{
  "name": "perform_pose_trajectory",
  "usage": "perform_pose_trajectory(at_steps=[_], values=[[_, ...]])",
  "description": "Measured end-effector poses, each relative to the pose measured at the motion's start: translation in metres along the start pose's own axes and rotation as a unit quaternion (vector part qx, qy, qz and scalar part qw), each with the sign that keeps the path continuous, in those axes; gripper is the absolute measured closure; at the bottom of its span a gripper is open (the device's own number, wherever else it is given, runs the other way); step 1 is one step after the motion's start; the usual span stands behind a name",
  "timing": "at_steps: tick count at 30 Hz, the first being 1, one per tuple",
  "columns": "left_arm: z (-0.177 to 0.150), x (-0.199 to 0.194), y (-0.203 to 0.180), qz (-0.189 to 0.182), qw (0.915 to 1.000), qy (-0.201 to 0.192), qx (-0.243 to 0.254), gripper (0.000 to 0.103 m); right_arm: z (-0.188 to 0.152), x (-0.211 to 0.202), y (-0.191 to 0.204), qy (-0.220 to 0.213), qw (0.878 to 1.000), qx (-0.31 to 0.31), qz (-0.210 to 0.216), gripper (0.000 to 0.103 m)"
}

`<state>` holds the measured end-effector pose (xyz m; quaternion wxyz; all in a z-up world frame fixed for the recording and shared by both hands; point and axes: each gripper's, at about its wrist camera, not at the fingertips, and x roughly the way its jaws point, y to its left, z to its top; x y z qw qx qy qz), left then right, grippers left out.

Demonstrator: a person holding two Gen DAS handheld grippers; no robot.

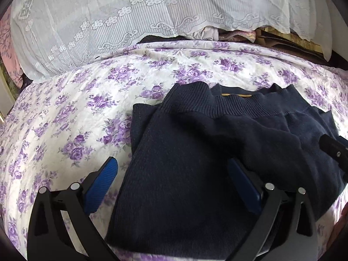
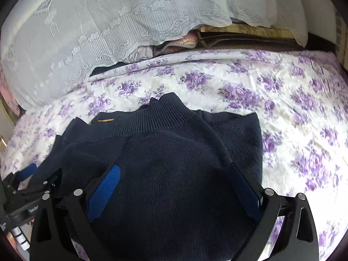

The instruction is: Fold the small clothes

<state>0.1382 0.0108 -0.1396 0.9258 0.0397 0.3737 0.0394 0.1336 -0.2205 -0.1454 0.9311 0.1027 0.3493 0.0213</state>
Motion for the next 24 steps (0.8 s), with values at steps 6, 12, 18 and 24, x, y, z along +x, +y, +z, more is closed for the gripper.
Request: perform_pose_trajectory(at_steps=[6,12,18,24], values=[[-0.015,-0.015,0.001,-0.011,0.9999,-0.001,-0.005,0.004,-0.016,-0.027,-0.007,-0.011,1.0,0.002,0.024,0.003],[-0.029,-0.033,-0.006,0.0,0.9999,-0.012,0.009,0.005,-0.03,-0.055,-0.032,-0.028,0.998,0.046,0.034,0.003],[-0.043,-0.046,-0.01,0.009,0.9997,-0.014,0.019,0.004,-0.047,-0.057,-0.076,0.01,0.986,0.142,0.082,0.003],[-0.058,-0.061,-0.015,0.01,0.9994,-0.014,0.029,0.004,-0.056,-0.056,-0.1,0.028,0.97,0.192,0.147,0.003]])
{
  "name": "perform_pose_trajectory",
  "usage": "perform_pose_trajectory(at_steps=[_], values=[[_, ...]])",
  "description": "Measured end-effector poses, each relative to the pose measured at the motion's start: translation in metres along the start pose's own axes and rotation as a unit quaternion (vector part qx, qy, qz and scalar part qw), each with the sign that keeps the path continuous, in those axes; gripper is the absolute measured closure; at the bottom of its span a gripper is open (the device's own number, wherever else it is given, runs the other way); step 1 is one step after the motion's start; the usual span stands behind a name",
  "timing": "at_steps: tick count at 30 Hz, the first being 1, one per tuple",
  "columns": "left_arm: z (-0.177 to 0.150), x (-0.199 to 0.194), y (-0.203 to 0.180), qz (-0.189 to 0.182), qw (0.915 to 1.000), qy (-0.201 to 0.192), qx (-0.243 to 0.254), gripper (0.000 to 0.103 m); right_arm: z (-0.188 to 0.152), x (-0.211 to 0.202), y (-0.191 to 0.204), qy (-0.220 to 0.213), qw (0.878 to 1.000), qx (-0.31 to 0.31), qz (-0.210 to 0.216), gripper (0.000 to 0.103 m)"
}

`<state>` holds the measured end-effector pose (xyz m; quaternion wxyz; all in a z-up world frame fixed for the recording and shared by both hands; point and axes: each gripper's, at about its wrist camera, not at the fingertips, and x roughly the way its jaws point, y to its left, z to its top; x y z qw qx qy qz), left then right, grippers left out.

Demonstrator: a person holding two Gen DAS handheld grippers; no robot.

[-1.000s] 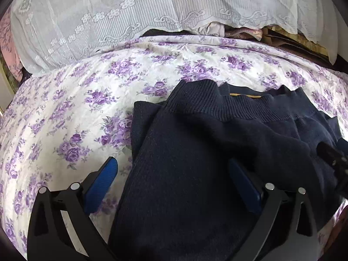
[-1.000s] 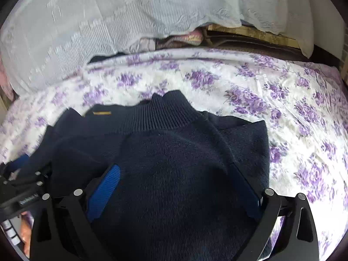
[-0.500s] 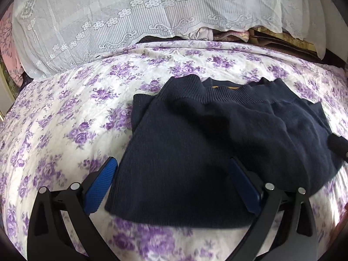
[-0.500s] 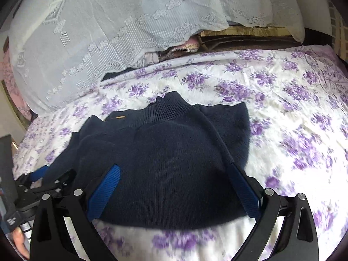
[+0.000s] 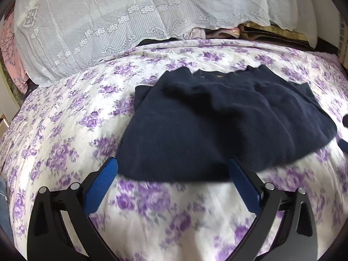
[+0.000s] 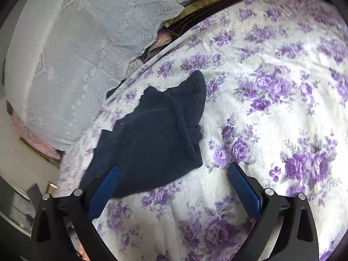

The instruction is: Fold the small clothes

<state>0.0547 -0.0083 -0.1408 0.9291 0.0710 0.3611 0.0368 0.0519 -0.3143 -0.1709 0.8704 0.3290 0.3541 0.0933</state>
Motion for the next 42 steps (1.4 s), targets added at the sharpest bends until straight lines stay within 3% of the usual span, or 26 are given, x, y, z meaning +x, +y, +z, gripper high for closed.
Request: perform_pose_trajectory(at_steps=[5,9,15,19,24,29,33,35,39,42], values=[[-0.009,-0.016,-0.02,-0.013,0.9994,-0.005,0.033,0.004,0.005,0.003,-0.009,-0.009,0.999,-0.02,0.036,0.003],[-0.009,-0.024,-0.052,-0.022,0.995,-0.025,0.095,0.004,0.013,0.012,-0.003,0.019,0.999,-0.034,0.025,0.003],[0.005,-0.015,-0.095,-0.029,0.9866,-0.043,0.154,0.005,0.043,0.028,-0.008,0.039,0.993,0.018,0.109,0.003],[0.018,-0.014,-0.114,-0.051,0.9821,-0.052,0.174,0.005,0.068,0.048,-0.017,0.044,0.994,0.046,0.087,0.009],[0.023,-0.001,-0.147,-0.078,0.976,-0.039,0.199,0.005,0.093,0.074,-0.019,0.057,0.993,0.05,0.093,0.012],[0.027,0.001,-0.167,-0.094,0.9716,-0.046,0.212,0.005,0.099,0.099,-0.025,0.074,0.983,0.046,0.159,0.044],[0.027,0.002,-0.18,-0.101,0.9687,-0.05,0.221,0.005,0.108,0.107,-0.03,0.107,0.981,0.029,0.159,0.06],[0.03,0.003,-0.188,-0.102,0.9684,-0.052,0.221,0.005,0.11,0.112,-0.032,0.12,0.983,0.022,0.14,0.079],[0.033,0.006,-0.199,-0.089,0.969,-0.052,0.225,0.005,0.112,0.115,-0.038,0.141,0.98,0.02,0.138,0.082],[0.035,0.008,-0.195,-0.107,0.9709,-0.041,0.21,0.011,0.113,0.117,-0.04,0.146,0.979,0.023,0.143,0.082]])
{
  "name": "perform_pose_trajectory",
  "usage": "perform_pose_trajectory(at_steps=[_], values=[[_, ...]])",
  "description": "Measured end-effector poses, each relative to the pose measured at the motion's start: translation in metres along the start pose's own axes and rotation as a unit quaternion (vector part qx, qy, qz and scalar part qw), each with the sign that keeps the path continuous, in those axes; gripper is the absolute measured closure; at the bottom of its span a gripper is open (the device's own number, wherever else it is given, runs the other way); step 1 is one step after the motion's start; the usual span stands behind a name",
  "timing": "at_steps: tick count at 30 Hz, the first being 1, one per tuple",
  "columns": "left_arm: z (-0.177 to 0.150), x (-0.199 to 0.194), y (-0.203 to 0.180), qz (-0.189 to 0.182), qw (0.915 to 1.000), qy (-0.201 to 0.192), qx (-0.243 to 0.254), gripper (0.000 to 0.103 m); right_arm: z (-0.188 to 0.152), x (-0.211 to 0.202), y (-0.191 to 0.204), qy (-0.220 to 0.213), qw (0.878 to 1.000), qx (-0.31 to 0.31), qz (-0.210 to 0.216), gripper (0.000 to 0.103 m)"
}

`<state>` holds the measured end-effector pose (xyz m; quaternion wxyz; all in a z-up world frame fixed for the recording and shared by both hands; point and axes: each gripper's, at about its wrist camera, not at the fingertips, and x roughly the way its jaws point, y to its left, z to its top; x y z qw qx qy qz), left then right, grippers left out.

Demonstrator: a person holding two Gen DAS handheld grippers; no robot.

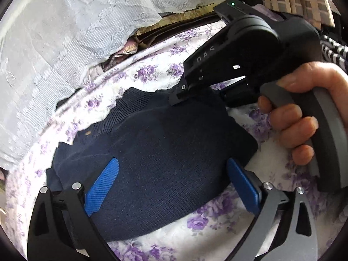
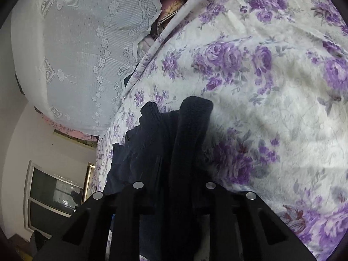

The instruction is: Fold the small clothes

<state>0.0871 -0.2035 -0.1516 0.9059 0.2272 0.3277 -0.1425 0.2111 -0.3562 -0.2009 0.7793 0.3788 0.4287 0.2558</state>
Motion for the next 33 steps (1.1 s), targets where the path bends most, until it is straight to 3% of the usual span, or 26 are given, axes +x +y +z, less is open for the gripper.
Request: perform_pose_trajectory(at_steps=[2,7,10,12,13,14,17,20,23,26,30,31,32,33], values=[[0.0,0.002,0.007,-0.037,0.9989,0.012,-0.027,0.023,0.002,0.002,-0.001,0.004,1.0,-0.001,0.007,0.081],[0.002,0.006,0.012,-0.058,0.9966,0.02,-0.056,0.023,0.006,0.006,0.0,0.008,1.0,-0.013,0.012,0.083],[0.002,0.003,0.009,-0.067,0.9958,0.012,-0.061,0.03,0.005,0.005,0.006,0.004,1.0,-0.019,0.011,0.08],[-0.001,0.0,0.008,-0.079,0.9951,0.007,-0.059,0.029,0.005,0.003,0.007,0.011,1.0,-0.014,0.024,0.065],[-0.003,-0.002,0.009,-0.087,0.9943,0.006,-0.061,0.023,0.004,0.003,0.007,0.014,0.999,-0.012,0.045,0.054],[-0.005,-0.001,0.011,-0.094,0.9933,0.008,-0.067,0.016,0.003,0.003,0.01,0.016,0.999,-0.02,0.047,0.05],[-0.005,0.002,0.023,-0.107,0.9897,0.012,-0.094,0.014,-0.003,0.009,0.019,0.019,0.998,-0.057,0.014,0.05],[-0.009,-0.016,0.047,-0.11,0.9835,-0.027,-0.141,0.014,-0.007,0.009,0.022,0.012,0.998,-0.068,0.005,0.05],[-0.016,-0.026,0.09,-0.091,0.969,-0.053,-0.223,0.01,-0.009,0.009,0.022,0.013,0.997,-0.07,0.007,0.05],[-0.017,-0.004,0.128,-0.035,0.9607,-0.007,-0.275,0.01,-0.015,0.005,0.022,0.011,0.998,-0.067,0.012,0.05],[-0.04,0.007,0.185,0.057,0.9395,0.008,-0.338,0.01,-0.027,0.002,0.025,0.012,0.998,-0.066,0.01,0.05],[-0.048,0.017,0.194,0.079,0.9372,0.03,-0.338,0.009,-0.028,0.004,0.027,0.012,0.997,-0.075,-0.002,0.05],[-0.06,0.039,0.203,0.07,0.9349,0.079,-0.339,0.006,-0.029,0.006,0.029,0.011,0.997,-0.08,-0.011,0.051],[-0.065,0.041,0.208,0.053,0.9316,0.08,-0.35,0.007,-0.03,0.007,0.031,0.008,0.996,-0.083,-0.022,0.053]])
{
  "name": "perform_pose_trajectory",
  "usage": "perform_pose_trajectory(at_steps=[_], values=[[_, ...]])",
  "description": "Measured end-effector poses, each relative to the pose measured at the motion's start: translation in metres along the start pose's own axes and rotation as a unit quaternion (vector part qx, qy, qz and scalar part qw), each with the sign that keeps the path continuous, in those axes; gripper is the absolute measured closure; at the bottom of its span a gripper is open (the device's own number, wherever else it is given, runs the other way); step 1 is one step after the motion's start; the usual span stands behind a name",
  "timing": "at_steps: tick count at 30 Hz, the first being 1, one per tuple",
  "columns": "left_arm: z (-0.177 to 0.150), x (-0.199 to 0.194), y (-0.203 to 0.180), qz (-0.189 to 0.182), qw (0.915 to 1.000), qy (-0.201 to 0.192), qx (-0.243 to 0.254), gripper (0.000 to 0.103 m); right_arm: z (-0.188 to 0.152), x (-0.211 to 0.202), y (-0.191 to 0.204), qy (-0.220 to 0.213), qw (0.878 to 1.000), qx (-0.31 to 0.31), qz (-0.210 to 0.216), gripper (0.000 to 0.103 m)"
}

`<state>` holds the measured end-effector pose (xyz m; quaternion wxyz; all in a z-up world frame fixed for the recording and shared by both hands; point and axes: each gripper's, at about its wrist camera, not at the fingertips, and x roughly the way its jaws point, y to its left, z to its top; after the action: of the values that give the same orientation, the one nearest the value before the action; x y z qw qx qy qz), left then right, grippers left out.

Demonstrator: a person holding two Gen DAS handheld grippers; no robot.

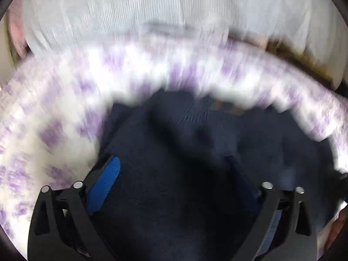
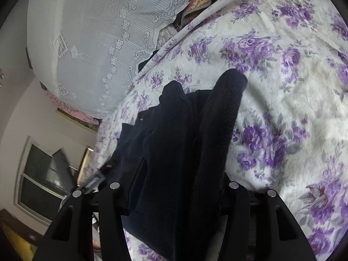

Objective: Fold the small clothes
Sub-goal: 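Fold the held end over the bundle with the right gripper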

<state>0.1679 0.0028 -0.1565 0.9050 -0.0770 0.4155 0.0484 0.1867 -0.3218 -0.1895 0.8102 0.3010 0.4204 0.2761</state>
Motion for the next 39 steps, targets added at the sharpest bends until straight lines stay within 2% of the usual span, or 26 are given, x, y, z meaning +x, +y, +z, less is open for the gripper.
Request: perform_pose_trajectory(at_steps=[2,4,5,8,9,11,13,15,16,17,19,20,22,23,27,30,34,39], values=[[0.002,-0.011,-0.002,0.006,0.9999,-0.015,0.006,0.007,-0.002,0.001,0.0,-0.014,0.999,0.004,-0.037,0.072],[-0.002,-0.013,-0.012,0.036,0.9987,-0.022,0.027,0.008,-0.003,-0.002,-0.002,-0.028,0.999,0.011,-0.037,0.076],[-0.003,-0.017,-0.013,0.04,0.9984,-0.028,0.028,0.008,-0.004,-0.003,-0.002,-0.03,0.999,0.011,-0.037,0.076],[0.0,-0.037,-0.018,-0.011,0.9983,-0.053,0.019,0.008,-0.004,-0.002,-0.006,-0.026,0.999,0.024,-0.028,0.073],[-0.005,-0.044,-0.025,-0.018,0.9977,-0.059,0.029,0.008,-0.004,-0.002,-0.007,-0.025,0.999,0.025,-0.024,0.072],[-0.007,-0.039,-0.044,-0.014,0.9971,-0.047,0.059,0.007,-0.004,-0.001,-0.005,-0.022,0.999,0.019,-0.025,0.068],[-0.021,-0.015,-0.07,0.019,0.9943,-0.013,0.104,0.005,-0.004,0.002,-0.002,-0.019,0.999,0.01,-0.031,0.066],[-0.024,-0.025,-0.082,0.052,0.9904,-0.04,0.122,0.005,-0.004,0.002,-0.002,-0.019,0.999,0.009,-0.03,0.066],[-0.025,-0.031,-0.083,0.043,0.991,-0.046,0.118,0.005,-0.003,0.002,-0.003,-0.021,0.999,0.011,-0.028,0.066],[-0.027,-0.039,-0.086,0.013,0.9926,-0.05,0.11,0.005,-0.003,0.002,-0.003,-0.021,0.999,0.012,-0.026,0.066],[-0.031,-0.039,-0.098,-0.02,0.9918,-0.033,0.122,0.005,-0.003,0.002,-0.004,-0.023,0.999,0.013,-0.03,0.071],[-0.037,-0.032,-0.111,-0.011,0.9884,-0.023,0.149,0.004,-0.003,0.001,-0.006,-0.026,0.999,0.018,-0.031,0.076],[-0.046,-0.027,-0.126,0.026,0.9826,-0.037,0.18,0.004,-0.003,-0.002,-0.01,-0.034,0.999,0.028,-0.028,0.081],[-0.045,-0.029,-0.127,0.026,0.9825,-0.041,0.18,0.004,-0.003,-0.003,-0.008,-0.039,0.999,0.027,-0.027,0.081],[-0.038,-0.025,-0.114,-0.011,0.988,-0.028,0.151,0.004,-0.004,-0.004,-0.004,-0.039,0.999,0.016,-0.033,0.081],[-0.04,-0.026,-0.114,-0.012,0.9884,-0.026,0.149,0.004,-0.003,-0.001,-0.011,-0.03,0.999,0.035,-0.018,0.077],[-0.043,-0.029,-0.115,-0.01,0.9884,-0.026,0.149,0.004,-0.003,0.001,-0.009,-0.023,0.999,0.029,-0.008,0.07],[-0.042,-0.027,-0.112,-0.019,0.9895,-0.02,0.142,0.004,-0.004,0.001,-0.008,-0.019,0.999,0.03,0.002,0.069]])
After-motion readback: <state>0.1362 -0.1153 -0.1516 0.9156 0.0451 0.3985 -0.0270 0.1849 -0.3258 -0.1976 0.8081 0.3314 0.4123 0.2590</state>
